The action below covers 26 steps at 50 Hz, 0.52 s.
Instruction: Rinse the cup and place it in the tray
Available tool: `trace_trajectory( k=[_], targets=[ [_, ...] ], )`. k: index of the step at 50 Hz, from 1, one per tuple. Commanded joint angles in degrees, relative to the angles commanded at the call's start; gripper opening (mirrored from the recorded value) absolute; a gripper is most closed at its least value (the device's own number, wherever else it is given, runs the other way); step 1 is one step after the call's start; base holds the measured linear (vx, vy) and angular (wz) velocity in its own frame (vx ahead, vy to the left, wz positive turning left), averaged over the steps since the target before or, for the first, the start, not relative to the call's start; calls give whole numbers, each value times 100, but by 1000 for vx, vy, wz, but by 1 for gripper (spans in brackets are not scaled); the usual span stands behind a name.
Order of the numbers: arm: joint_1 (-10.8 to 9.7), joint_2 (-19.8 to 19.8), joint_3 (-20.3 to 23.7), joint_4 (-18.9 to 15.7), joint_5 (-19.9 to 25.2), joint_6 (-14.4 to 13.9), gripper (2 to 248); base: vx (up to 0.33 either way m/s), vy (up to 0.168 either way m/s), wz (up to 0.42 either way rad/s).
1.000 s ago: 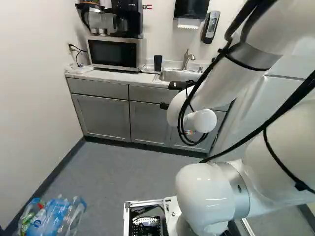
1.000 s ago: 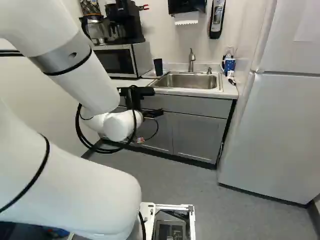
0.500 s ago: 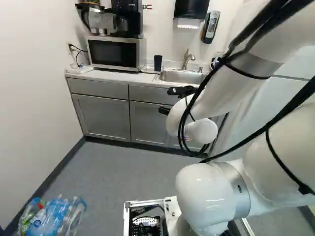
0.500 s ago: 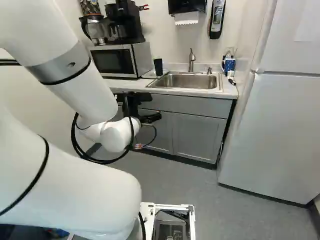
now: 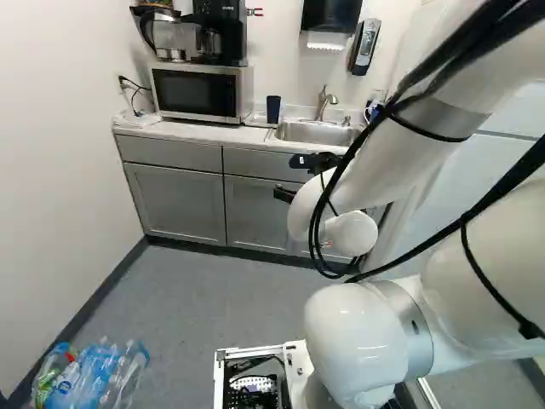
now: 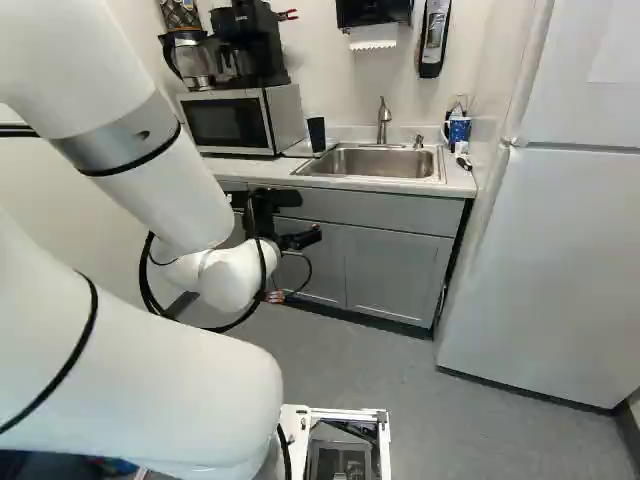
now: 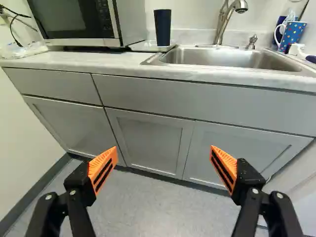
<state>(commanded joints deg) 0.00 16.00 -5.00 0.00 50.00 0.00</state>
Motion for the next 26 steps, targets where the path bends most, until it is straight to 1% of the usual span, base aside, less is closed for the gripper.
trace_trajectory(
  k=[26],
  targets=[
    [0,0,0,0,0,0,247,0,0,0]
  ],
)
